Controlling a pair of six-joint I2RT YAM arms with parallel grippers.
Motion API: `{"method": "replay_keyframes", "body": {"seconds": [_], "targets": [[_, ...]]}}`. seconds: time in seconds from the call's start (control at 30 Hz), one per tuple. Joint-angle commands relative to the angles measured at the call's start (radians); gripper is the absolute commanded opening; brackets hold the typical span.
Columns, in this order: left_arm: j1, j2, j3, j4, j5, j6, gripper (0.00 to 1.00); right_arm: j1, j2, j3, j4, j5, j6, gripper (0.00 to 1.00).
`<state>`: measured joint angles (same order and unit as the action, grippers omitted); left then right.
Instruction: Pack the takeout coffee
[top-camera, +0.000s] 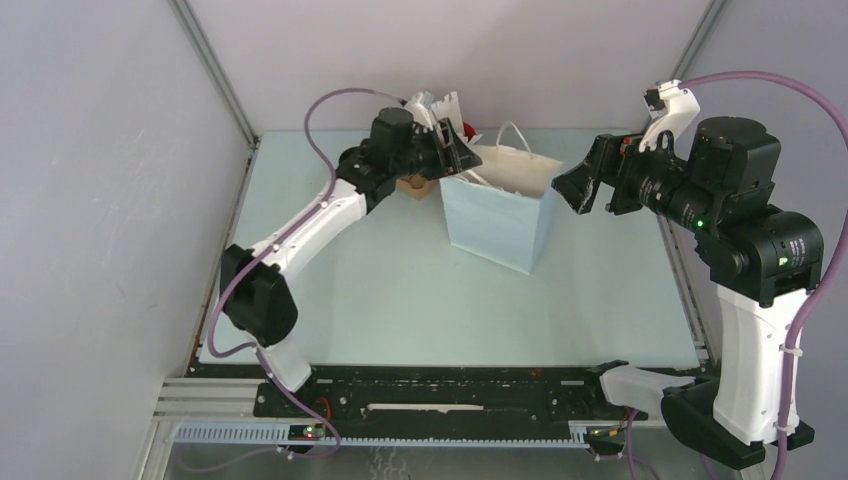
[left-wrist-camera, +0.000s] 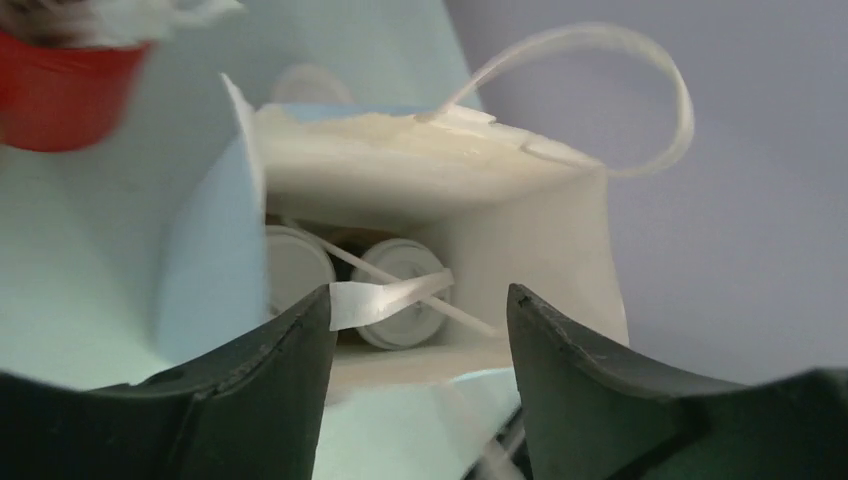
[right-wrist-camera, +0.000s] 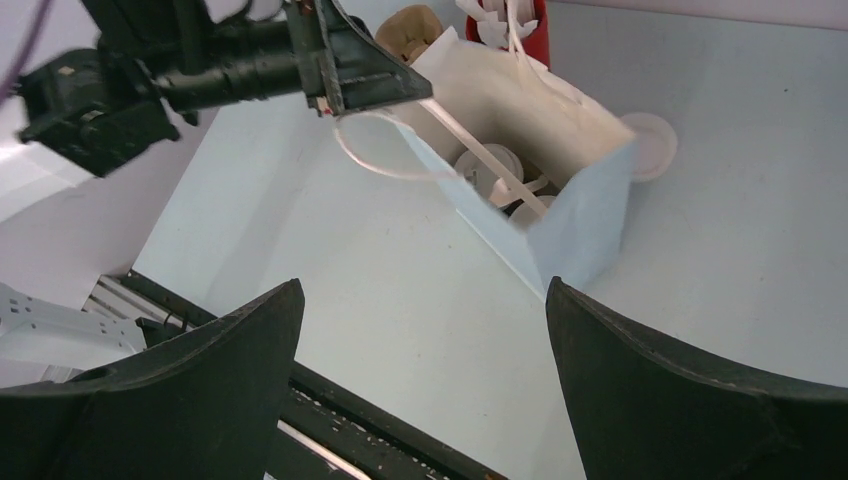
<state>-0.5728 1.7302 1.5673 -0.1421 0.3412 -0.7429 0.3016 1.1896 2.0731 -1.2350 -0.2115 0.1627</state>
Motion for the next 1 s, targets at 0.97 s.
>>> {"method": "replay_keyframes", "body": {"seconds": [0.97], "targets": [[-0.004,-0.539,0.427,-0.5,-0.566,0.423,0.93,-0.045,-0.106,0.071,0.077,0.132,0.157,1.0]]}}
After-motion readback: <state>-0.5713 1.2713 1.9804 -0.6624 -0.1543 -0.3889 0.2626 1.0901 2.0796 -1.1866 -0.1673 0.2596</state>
